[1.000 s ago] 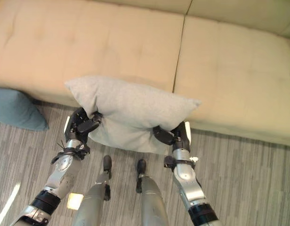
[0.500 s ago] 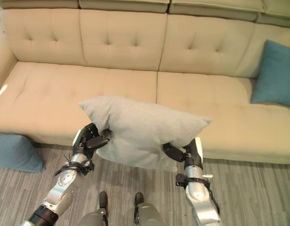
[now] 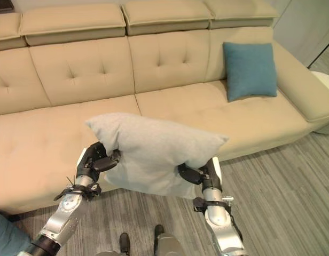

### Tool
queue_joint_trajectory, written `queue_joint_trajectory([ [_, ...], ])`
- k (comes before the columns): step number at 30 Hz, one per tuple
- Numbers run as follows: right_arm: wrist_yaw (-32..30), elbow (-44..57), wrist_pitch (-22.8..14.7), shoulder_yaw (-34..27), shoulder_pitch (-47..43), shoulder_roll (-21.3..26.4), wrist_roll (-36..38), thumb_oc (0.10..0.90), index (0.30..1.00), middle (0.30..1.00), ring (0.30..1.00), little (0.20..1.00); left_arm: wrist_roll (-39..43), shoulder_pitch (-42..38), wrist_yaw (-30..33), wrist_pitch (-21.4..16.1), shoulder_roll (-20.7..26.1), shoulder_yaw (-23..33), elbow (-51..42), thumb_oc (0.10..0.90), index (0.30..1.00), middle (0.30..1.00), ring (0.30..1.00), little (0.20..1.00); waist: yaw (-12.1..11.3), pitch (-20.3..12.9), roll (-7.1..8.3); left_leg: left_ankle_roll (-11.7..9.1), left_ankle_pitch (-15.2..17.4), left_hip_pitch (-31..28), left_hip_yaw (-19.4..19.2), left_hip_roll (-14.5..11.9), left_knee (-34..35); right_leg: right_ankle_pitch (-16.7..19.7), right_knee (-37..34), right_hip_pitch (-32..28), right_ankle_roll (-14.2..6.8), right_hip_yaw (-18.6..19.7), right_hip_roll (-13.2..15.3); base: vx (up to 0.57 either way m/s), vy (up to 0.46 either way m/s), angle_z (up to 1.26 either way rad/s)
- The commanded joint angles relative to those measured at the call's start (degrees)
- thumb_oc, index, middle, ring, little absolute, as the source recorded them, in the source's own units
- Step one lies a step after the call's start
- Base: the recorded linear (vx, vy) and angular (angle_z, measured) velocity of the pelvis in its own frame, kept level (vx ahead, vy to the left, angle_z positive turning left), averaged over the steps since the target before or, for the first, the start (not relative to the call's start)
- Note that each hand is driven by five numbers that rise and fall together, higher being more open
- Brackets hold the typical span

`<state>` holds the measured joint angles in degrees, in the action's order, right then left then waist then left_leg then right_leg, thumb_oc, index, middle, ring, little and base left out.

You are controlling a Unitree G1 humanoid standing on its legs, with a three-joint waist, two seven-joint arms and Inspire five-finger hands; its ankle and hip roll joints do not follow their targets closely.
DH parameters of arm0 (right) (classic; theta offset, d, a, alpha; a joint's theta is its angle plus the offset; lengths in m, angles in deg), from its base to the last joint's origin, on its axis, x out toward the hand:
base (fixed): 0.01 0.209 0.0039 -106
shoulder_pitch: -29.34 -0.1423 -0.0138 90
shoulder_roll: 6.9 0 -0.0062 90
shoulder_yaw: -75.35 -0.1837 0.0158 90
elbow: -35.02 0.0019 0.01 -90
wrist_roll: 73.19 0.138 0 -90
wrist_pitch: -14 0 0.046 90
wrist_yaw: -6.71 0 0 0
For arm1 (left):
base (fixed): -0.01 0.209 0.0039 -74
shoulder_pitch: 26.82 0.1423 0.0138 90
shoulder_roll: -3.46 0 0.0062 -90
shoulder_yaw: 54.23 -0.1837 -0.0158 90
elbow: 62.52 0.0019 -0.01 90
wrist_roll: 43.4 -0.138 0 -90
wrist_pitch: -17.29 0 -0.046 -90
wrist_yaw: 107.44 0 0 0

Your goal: Pick up all the scattered cushions and arrange them neatly on the sofa.

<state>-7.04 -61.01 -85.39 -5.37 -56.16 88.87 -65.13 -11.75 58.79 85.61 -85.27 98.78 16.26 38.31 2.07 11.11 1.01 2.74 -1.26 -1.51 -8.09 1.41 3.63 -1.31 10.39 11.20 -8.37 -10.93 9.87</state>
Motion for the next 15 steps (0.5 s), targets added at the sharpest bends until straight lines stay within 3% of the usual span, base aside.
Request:
queue_joint_trajectory([
  [1,3.06,7.29,-7.47,2.09,-7.79,-0.54,-0.13,0.4,0.3,0.3,0.3,0.3,-1.85,-4.02,-6.94,-5.73,-3.4,-3.38,-9.15,0.4,0.3,0.3,0.3,0.3,-0.28,-5.9,-0.51,-1.44,5.03,-0.25,2.68,0.35,-0.61,3.1,-5.22,-0.45,-1.17,0.64,-3.4,0.11,-0.065,-0.2],
  [6,2.98,8.27,-7.63,0.97,-6.11,0.31,0.28,0.4,0.3,0.3,0.3,0.3,-1.47,-4.63,-6.99,-5.54,-4.65,-3.95,-8.35,0.4,0.3,0.3,0.3,0.3,0.42,-6.32,-0.06,-3.14,6.34,0.15,3.9,0.12,-2.0,3.78,-8.38,-3.22,0.2,1.5,-4.42,0.12,-0.196,0.17],
  [9,2.63,8.77,-7.95,-0.7,-4.27,1.55,0.82,0.4,0.3,0.3,0.3,0.3,-0.66,-5.16,-7.27,-5.6,-6.01,-4.9,-8.26,0.4,0.3,0.3,0.3,0.3,1.26,-4.95,0.16,-5.59,8.74,4.53,4.46,-0.77,-12.91,2.64,-9.45,-5.45,1.86,0.2,-4.32,0.06,-0.209,0.39],
  [10,2.05,8.7,-7.93,-1.51,-4.12,2.23,1.26,0.4,0.3,0.3,0.3,0.3,0.07,-5.24,-7.1,-5.5,-6.7,-4.69,-7.87,0.4,0.3,0.3,0.3,0.3,1.51,-3.61,0.36,-7.5,6.48,10.29,3.06,-2.4,-23.19,1.32,-10.15,-7.33,3.33,-1.23,-3.96,0.08,-0.228,0.79],
  [13,1.9,9.01,-7.82,-1.89,-3.68,2.23,1.34,0.4,0.3,0.3,0.3,0.3,0.0,-4.72,-7.52,-5.17,-6.69,-4.49,-7.64,0.4,0.3,0.3,0.3,0.3,1.3,-3.53,0.56,-6.88,6.22,12.34,1.75,-2.71,-23.88,0.55,-10.99,-8.89,3.69,-1.8,-4.18,0.14,-0.106,0.31],
  [15,1.69,9.66,-7.43,-2.22,-3.02,2.27,0.11,0.4,0.3,0.3,0.3,0.3,-0.06,-4.13,-7.79,-4.86,-6.9,-4.4,-7.38,0.4,0.3,0.3,0.3,0.3,1.02,-4.15,0.98,-5.37,5.12,15.8,-1.27,-2.26,-18.93,-0.55,-12.05,-11.21,3.7,-2.41,-4.66,0.28,-0.085,0.11],
])
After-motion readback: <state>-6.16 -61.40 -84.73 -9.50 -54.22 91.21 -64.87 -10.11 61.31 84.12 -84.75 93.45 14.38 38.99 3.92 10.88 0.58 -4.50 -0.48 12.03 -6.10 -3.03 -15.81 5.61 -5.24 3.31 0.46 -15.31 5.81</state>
